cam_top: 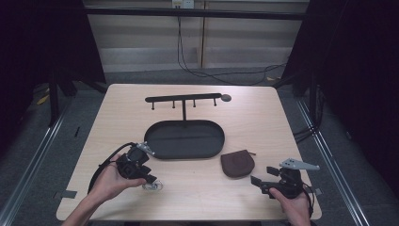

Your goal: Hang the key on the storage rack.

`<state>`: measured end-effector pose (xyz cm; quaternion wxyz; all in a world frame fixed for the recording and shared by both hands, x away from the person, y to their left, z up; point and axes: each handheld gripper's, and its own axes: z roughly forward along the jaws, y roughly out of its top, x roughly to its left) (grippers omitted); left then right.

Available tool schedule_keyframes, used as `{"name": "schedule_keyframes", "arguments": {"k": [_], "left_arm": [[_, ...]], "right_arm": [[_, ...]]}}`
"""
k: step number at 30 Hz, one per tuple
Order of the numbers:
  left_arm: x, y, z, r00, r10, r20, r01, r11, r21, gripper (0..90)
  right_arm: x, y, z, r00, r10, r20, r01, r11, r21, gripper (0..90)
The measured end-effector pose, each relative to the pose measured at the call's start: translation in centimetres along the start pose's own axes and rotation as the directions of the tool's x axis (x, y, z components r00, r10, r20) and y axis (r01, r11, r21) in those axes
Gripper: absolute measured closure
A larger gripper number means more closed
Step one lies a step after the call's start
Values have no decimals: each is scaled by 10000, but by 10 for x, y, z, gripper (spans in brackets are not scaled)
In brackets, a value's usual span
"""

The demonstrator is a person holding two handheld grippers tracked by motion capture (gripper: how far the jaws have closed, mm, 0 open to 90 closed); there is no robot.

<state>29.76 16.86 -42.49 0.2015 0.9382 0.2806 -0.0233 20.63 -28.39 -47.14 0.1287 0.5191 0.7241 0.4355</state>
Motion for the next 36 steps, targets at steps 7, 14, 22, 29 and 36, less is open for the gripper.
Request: {"name": "schedule_keyframes", "arguments": {"k": [7, 14, 22, 29, 36], "left_arm": [[0, 7, 8, 9996, 204, 190, -212, 9987, 458, 607], [2, 10, 18, 9988, 346, 348, -371, 9968, 711, 598], [2, 13, 32, 9966, 522, 638, -596, 9909, 1205, 579], [1, 13, 43, 9960, 476, 758, -595, 9847, 1637, 592], [2, 12, 45, 9951, 601, 787, -730, 9824, 1722, 701]], "right_arm": [[1, 0, 0, 10000, -37, 21, 37, 10000, 63, 148], [1, 0, 1, 10000, -60, 30, 60, 9998, 176, 148], [1, 0, 2, 10000, -46, -1, 47, 9997, 244, 148], [1, -1, 3, 10000, -71, 12, 70, 9996, 282, 150], [1, -1, 3, 10000, -82, -9, 82, 9994, 333, 150]]}}
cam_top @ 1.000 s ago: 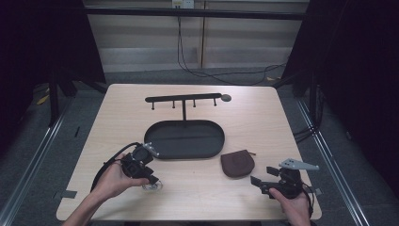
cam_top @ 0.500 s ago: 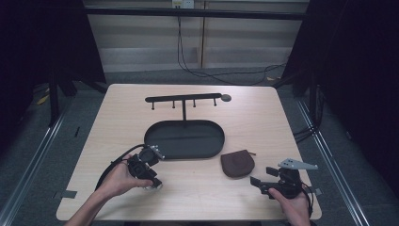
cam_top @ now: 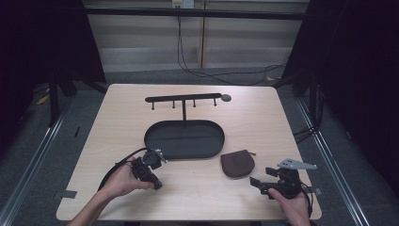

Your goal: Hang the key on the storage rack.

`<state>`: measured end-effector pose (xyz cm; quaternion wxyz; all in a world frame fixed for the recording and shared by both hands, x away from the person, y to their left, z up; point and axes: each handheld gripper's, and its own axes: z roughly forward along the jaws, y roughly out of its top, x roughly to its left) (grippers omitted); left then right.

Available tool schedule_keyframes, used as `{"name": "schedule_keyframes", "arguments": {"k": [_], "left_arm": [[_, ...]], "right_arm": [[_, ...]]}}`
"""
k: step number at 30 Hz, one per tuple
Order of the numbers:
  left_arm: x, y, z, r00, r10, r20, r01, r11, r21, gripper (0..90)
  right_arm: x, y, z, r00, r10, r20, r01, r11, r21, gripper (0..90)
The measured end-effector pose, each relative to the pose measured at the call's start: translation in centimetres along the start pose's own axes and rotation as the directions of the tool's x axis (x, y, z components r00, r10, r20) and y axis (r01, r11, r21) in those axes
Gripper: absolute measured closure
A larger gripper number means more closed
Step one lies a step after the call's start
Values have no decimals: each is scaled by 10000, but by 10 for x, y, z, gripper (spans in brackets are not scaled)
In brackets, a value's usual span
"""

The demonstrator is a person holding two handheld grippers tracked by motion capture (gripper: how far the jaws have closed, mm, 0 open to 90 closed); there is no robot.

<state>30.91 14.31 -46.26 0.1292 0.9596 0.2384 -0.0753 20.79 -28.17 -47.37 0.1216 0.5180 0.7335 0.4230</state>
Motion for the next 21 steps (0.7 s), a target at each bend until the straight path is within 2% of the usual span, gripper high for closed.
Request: {"name": "schedule_keyframes", "arguments": {"k": [9, 11, 13, 15, 21], "left_arm": [[-1, -1, -1, 9999, 137, 17, -137, 9999, 98, 748], [-1, -1, -2, 10000, 47, 29, -47, 10000, 16, 793], [0, -1, -6, 9998, 157, 98, -156, 9998, -97, 837], [-1, -1, -7, 9999, 170, 9, -170, 9999, 9, 851], [-2, 0, -7, 9998, 165, 135, -165, 9999, -17, 866]], "right_arm": [[0, 0, 2, 10000, 31, 44, -32, 9999, 158, 150], [0, 0, 3, 10000, 63, 66, -64, 9997, 255, 150], [0, 0, 4, 10000, 62, 59, -64, 9995, 309, 151], [0, 0, 4, 10000, 13, 50, -14, 9995, 302, 150], [0, 0, 4, 10000, 33, 42, -34, 9995, 304, 152]]}}
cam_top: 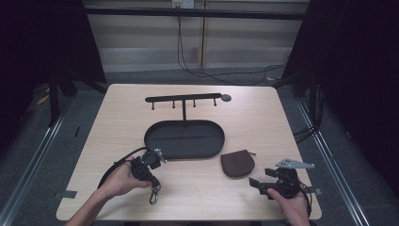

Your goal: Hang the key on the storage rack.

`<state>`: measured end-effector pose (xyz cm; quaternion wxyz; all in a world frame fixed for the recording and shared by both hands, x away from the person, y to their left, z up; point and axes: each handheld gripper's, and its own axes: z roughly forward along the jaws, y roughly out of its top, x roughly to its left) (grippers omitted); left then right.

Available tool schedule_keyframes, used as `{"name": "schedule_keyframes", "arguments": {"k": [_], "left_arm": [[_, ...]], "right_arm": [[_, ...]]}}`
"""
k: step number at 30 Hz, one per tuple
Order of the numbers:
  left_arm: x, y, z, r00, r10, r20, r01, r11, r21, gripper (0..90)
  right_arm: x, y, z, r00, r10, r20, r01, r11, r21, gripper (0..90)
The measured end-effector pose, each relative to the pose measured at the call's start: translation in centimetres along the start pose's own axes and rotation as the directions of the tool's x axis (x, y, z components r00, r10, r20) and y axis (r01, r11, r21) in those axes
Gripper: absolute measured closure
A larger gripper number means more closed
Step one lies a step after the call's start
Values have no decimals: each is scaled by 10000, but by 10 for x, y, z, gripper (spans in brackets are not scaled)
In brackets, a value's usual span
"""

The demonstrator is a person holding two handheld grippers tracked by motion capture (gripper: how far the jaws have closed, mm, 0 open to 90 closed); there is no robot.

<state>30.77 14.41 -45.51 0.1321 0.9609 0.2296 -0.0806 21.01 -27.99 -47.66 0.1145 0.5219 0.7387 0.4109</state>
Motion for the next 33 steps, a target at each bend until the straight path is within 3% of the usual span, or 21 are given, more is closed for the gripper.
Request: {"name": "schedule_keyframes", "arguments": {"k": [11, 20, 22, 26, 33], "left_arm": [[-3, 2, -6, 9998, -133, 112, 131, 9998, 169, 893], [8, -2, -17, 9977, -661, 134, 661, 9978, 60, 893], [8, -2, -21, 9962, -856, -168, 855, 9963, -35, 893], [8, 0, -32, 9956, -863, -366, 861, 9963, -60, 894], [9, -3, -49, 9959, -804, -426, 794, 9965, -258, 893]], "right_arm": [[0, 0, 0, 10000, -31, -14, 31, 10000, 23, 152], [0, 0, 0, 10000, -20, -25, 20, 10000, 36, 152], [0, 0, 0, 10000, -3, -32, 3, 10000, 46, 152], [0, 0, 1, 10000, 7, -14, -7, 10000, 91, 152], [0, 0, 1, 10000, -9, -22, 9, 10000, 79, 159]]}}
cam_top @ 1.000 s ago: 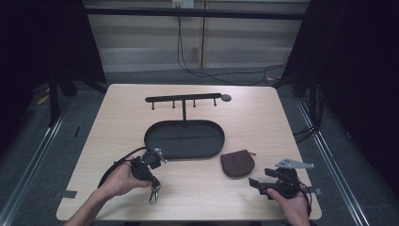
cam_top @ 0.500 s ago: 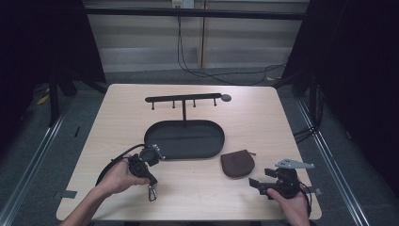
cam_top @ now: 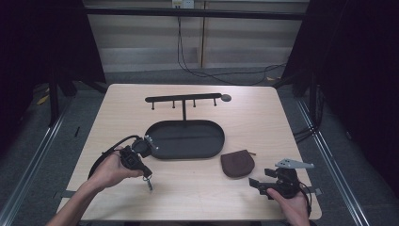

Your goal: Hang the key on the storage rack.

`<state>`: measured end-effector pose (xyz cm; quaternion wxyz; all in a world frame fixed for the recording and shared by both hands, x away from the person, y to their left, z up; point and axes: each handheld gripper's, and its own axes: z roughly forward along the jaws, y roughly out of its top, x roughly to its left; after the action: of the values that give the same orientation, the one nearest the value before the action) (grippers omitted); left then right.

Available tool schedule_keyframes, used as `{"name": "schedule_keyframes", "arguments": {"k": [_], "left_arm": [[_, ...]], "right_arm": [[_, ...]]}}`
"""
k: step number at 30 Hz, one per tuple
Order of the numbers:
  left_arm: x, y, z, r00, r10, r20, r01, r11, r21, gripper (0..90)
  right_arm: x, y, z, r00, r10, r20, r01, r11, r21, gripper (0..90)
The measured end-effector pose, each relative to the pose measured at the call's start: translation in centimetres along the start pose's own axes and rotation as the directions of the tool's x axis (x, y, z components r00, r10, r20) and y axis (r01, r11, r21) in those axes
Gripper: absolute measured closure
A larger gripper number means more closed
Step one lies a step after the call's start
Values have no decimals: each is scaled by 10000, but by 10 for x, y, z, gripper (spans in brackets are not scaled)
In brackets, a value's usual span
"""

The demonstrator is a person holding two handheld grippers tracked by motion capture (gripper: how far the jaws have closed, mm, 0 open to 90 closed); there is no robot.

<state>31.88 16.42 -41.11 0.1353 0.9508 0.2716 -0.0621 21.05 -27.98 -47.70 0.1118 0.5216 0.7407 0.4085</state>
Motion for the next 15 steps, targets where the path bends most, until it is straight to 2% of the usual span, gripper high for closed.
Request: {"name": "schedule_keyframes", "arguments": {"k": [8, 10, 15], "left_arm": [[2, 0, -7, 10000, 19, -77, -18, 9999, 138, 894], [1, 0, -7, 9999, -28, -100, 29, 10000, 23, 893], [-6, 5, -10, 9996, 221, -193, -218, 9996, 161, 893]], "right_arm": [[0, 0, 0, 10000, -1, -11, 1, 10000, 19, 158], [0, 0, 0, 10000, 5, -12, -5, 10000, 25, 158], [0, 0, 0, 10000, 21, -8, -21, 10000, 58, 158]]}}
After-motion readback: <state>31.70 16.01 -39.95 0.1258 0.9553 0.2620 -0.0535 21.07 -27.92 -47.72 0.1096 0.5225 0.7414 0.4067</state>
